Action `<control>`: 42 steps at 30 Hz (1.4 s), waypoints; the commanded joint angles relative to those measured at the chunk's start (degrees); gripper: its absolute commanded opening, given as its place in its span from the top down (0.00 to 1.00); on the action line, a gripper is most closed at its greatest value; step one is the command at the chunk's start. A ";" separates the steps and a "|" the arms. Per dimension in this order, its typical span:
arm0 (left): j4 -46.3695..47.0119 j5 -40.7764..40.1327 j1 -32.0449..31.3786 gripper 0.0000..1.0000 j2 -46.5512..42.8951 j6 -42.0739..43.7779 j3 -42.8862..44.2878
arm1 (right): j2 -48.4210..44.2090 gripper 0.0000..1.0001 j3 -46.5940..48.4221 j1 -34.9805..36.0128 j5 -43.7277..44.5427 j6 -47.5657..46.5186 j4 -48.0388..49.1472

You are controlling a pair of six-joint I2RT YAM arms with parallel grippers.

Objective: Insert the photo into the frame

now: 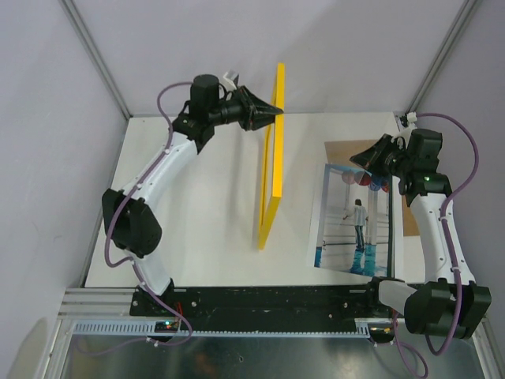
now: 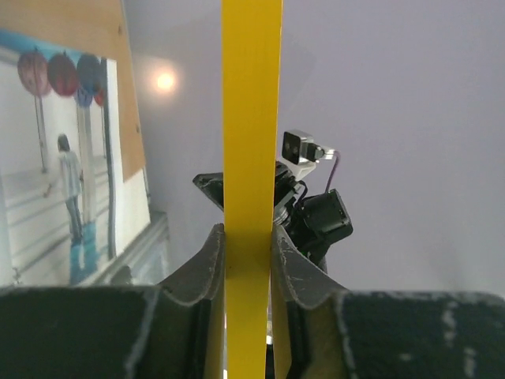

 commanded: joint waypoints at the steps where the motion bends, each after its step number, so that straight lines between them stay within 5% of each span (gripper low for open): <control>1: 20.63 6.24 1.25 1.00 -3.78 -14.77 -8.50 | -0.76 1.00 2.74 -0.22 -0.56 0.48 1.60; 12: 34.09 9.89 4.11 0.99 -5.74 -18.75 -24.43 | -0.02 1.00 2.72 1.16 0.46 0.38 1.61; 24: 34.86 12.98 6.32 0.54 -9.21 -13.80 -29.01 | 0.44 1.00 2.77 2.76 1.43 0.21 1.82; 42: 27.18 13.96 9.07 0.39 -13.40 -2.89 -29.48 | 2.19 1.00 5.76 12.61 9.29 0.10 1.35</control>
